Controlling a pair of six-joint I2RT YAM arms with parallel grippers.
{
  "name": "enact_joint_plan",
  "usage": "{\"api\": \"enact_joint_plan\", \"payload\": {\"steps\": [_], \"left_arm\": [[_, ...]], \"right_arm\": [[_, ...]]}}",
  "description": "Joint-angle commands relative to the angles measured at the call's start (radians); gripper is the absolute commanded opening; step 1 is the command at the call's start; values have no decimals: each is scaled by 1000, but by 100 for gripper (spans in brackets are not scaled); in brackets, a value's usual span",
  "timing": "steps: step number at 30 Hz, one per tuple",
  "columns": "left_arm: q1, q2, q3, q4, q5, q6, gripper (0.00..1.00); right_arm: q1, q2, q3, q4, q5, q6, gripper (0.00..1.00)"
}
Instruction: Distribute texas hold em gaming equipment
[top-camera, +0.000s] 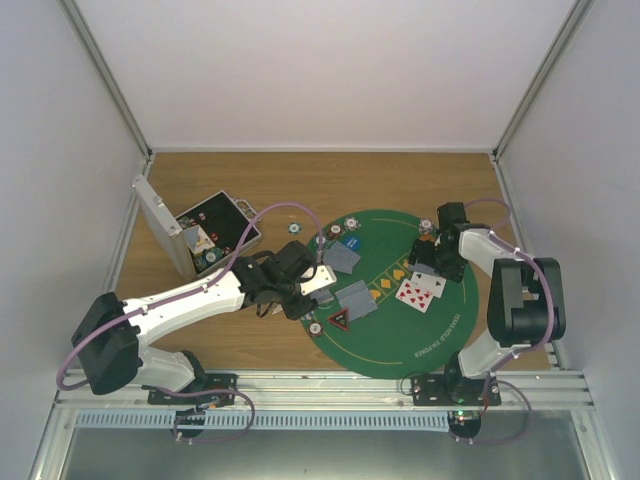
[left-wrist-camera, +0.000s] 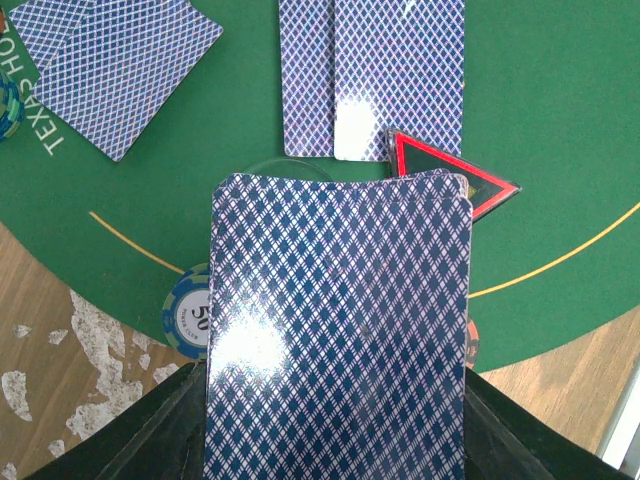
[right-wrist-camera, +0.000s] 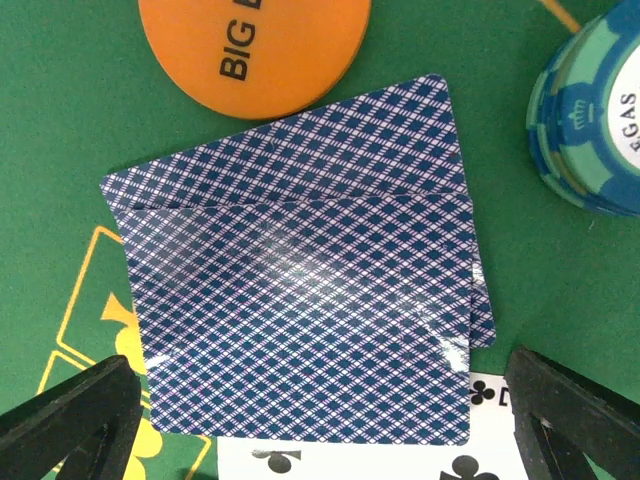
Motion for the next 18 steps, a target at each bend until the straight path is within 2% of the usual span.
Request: {"api": "enact_joint_plan", "payload": {"steps": [1, 18], "left_arm": [[-5, -28, 3, 31, -1, 6, 58], [-5, -29, -3, 38, -4, 4, 58]], "right_arm": [[-11, 2, -35, 37, -24, -43, 100], [-9, -2, -69, 55, -92, -90, 100]]}}
